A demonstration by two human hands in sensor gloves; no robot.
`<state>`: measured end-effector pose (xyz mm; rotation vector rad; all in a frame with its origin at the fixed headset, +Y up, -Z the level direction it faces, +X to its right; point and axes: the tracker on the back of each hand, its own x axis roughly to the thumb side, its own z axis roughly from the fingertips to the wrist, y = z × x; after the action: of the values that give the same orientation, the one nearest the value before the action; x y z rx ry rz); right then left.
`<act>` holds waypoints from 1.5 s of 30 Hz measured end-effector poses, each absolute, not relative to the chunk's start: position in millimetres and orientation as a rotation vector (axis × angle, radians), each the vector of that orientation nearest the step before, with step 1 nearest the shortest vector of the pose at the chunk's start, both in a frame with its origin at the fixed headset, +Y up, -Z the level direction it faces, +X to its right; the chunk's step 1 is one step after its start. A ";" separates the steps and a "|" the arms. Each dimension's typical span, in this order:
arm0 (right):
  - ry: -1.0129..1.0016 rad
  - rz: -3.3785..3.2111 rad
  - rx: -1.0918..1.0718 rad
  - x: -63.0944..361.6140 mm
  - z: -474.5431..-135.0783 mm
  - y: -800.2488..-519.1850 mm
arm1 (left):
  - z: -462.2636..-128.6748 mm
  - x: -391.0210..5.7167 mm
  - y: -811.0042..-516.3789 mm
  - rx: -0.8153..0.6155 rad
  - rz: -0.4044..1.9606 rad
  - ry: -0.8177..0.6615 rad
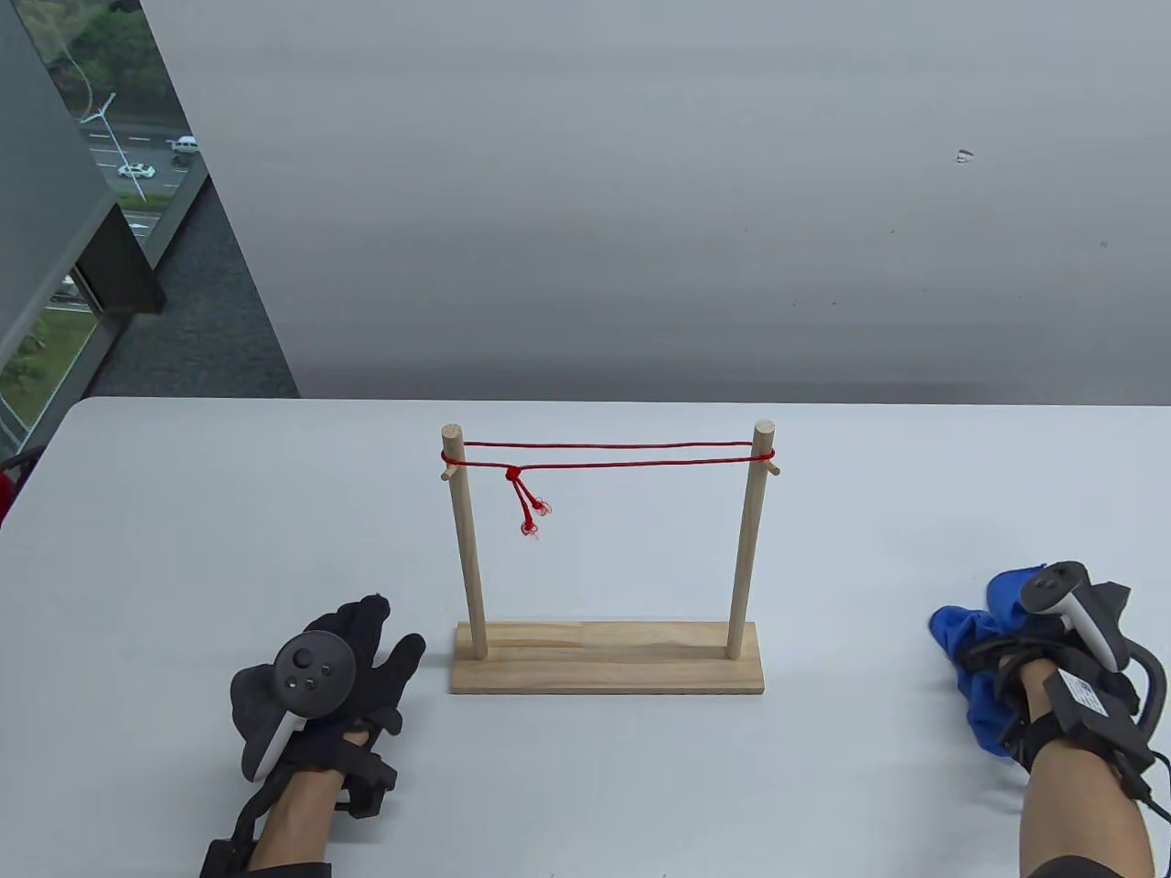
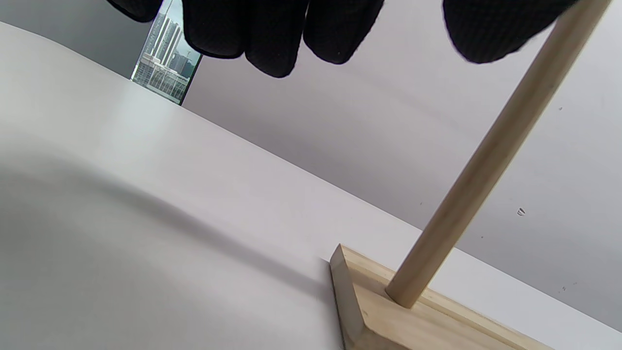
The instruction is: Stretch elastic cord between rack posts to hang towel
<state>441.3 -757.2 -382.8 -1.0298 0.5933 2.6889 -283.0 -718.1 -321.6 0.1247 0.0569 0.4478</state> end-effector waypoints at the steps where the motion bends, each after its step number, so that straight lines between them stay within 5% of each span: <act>1: 0.571 2.657 -1.037 441.4 -383.4 -757.7 | -321.7 -283.0 -718.6 0.122 0.447 0.057; 19: 0.094 2.797 -0.976 423.6 -370.7 -746.7 | -318.9 -277.4 -715.9 0.127 0.440 0.033; 35: -0.338 2.621 -0.442 359.9 -327.2 -648.9 | -312.6 -264.3 -709.6 0.177 0.526 -0.052; 45: -0.418 2.519 -0.095 305.7 -288.8 -615.7 | -307.3 -253.9 -705.1 0.215 0.595 -0.126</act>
<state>305.7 -615.7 -288.8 -0.0955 -0.4177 2.5187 -253.9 -705.1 -307.3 0.2155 -0.1262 0.5945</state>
